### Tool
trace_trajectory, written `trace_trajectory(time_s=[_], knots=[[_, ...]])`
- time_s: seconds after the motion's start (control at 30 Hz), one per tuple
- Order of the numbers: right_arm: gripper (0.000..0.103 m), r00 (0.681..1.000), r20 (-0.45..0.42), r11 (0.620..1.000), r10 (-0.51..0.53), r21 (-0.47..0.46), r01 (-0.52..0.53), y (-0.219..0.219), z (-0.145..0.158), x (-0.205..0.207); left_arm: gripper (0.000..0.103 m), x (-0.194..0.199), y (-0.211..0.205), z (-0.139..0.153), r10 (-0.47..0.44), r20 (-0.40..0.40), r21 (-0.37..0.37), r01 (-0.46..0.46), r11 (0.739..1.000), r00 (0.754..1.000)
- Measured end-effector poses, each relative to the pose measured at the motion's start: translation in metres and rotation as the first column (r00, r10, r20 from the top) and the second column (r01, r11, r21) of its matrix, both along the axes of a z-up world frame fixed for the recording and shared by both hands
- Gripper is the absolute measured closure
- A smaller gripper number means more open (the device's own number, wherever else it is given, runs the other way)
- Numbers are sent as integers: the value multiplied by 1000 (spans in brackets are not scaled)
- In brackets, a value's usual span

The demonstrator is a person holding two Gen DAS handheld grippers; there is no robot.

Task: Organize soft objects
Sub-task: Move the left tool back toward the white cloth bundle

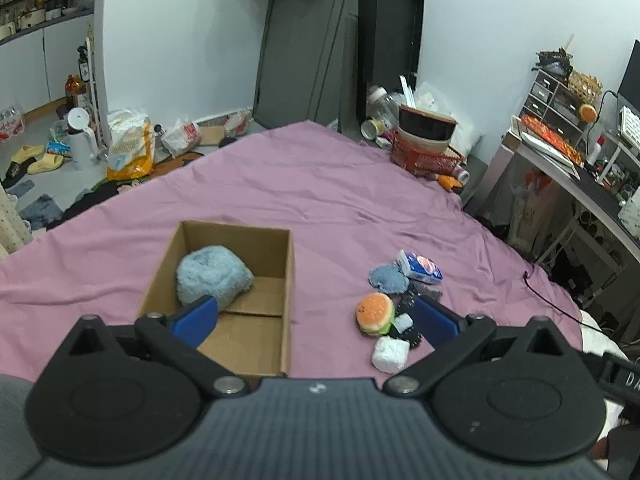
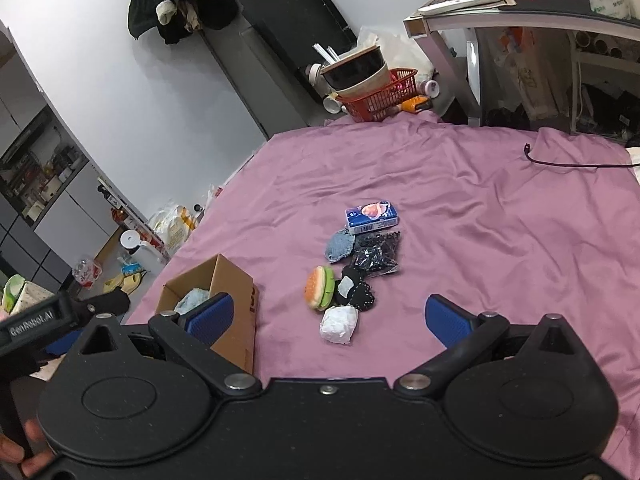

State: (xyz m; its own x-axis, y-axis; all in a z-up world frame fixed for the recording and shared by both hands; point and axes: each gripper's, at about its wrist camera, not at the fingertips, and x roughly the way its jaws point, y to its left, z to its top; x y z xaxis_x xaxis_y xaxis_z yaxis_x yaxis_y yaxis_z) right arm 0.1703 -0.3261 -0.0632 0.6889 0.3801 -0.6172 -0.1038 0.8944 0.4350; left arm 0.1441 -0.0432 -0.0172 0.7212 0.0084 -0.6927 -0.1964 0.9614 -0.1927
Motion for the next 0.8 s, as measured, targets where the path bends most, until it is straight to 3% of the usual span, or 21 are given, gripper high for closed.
trace_trajectory(time_s=[0.4,0.63,0.8], knots=[[0,999,-44,996,14,87,-11,-17,-9,32,3,22,-32,-32,-10,-44,-57,7,998,999],[7,995,-97,986,19,166,-3,-23,-42,53,15,38,-40,-60,8,-97,-87,-17,996,995],[10,992,-123,990,11,139,6,-21,-57,62,20,51,-49,-76,10,-127,-96,-22,995,992]])
